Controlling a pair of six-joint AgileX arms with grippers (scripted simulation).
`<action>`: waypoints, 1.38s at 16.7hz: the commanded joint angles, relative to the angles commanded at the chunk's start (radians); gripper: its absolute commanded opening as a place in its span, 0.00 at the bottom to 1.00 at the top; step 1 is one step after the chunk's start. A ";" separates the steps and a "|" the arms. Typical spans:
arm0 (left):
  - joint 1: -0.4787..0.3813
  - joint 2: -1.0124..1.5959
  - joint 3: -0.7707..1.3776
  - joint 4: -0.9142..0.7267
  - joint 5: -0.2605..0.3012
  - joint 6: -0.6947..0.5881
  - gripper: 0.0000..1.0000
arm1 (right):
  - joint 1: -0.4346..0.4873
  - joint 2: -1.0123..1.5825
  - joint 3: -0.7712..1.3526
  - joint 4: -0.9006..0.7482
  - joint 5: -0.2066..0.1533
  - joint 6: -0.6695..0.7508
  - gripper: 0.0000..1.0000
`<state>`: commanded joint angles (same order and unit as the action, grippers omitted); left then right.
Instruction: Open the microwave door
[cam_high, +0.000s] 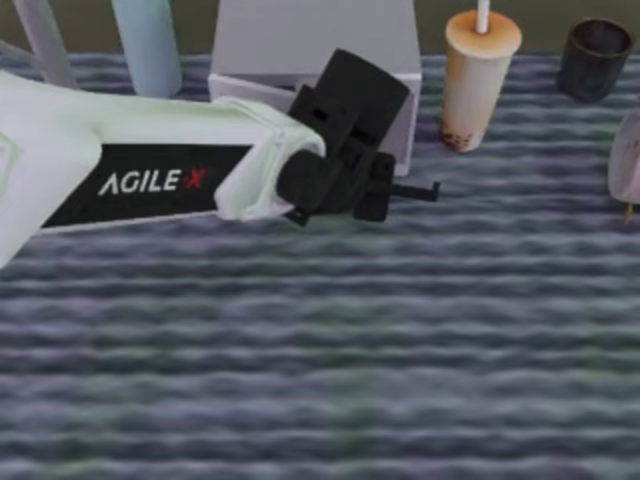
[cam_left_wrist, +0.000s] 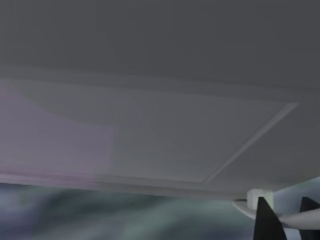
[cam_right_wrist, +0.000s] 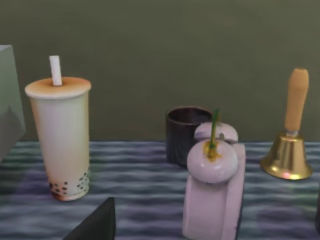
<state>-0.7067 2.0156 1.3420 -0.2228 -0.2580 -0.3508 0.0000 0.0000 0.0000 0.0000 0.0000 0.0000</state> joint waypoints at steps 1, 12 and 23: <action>0.000 0.000 0.000 0.000 0.000 0.000 0.00 | 0.000 0.000 0.000 0.000 0.000 0.000 1.00; 0.007 -0.025 -0.038 0.022 0.028 0.035 0.00 | 0.000 0.000 0.000 0.000 0.000 0.000 1.00; 0.007 -0.025 -0.039 0.022 0.028 0.036 0.00 | 0.000 0.000 0.000 0.000 0.000 0.000 1.00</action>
<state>-0.6993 1.9904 1.3031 -0.2005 -0.2301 -0.3148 0.0000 0.0000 0.0000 0.0000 0.0000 0.0000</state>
